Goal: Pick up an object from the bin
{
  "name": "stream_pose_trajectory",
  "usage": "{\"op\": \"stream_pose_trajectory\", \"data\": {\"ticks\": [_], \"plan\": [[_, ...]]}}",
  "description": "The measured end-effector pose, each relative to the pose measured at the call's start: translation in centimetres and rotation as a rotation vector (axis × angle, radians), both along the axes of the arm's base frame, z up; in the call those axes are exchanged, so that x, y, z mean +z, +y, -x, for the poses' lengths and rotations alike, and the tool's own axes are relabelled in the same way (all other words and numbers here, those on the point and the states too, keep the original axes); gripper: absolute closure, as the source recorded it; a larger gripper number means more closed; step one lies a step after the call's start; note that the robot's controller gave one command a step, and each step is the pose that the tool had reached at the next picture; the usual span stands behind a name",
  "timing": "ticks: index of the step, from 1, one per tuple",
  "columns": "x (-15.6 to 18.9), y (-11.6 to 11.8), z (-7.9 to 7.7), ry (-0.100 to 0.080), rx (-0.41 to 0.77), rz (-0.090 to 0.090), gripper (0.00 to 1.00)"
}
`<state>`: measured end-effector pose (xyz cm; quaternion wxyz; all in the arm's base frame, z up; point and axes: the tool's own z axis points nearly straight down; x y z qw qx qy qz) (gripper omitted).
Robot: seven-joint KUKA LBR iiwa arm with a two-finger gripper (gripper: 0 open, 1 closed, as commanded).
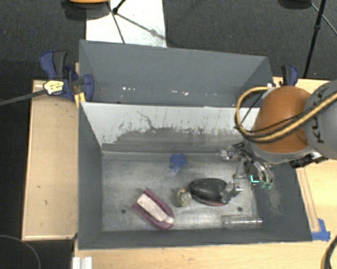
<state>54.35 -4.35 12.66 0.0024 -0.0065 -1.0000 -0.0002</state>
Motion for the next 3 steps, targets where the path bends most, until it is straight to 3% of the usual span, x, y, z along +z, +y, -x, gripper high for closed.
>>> {"op": "stream_pose_trajectory", "data": {"ticks": [1,2,3], "plan": [[-5.6,2.9,0.4,-0.006,0.168,0.0,0.0],[-5.5,2.9,0.5,-0.003,0.169,0.0,1.0],[9.7,3.2,-0.5,-0.014,0.131,0.001,1.0]]}}
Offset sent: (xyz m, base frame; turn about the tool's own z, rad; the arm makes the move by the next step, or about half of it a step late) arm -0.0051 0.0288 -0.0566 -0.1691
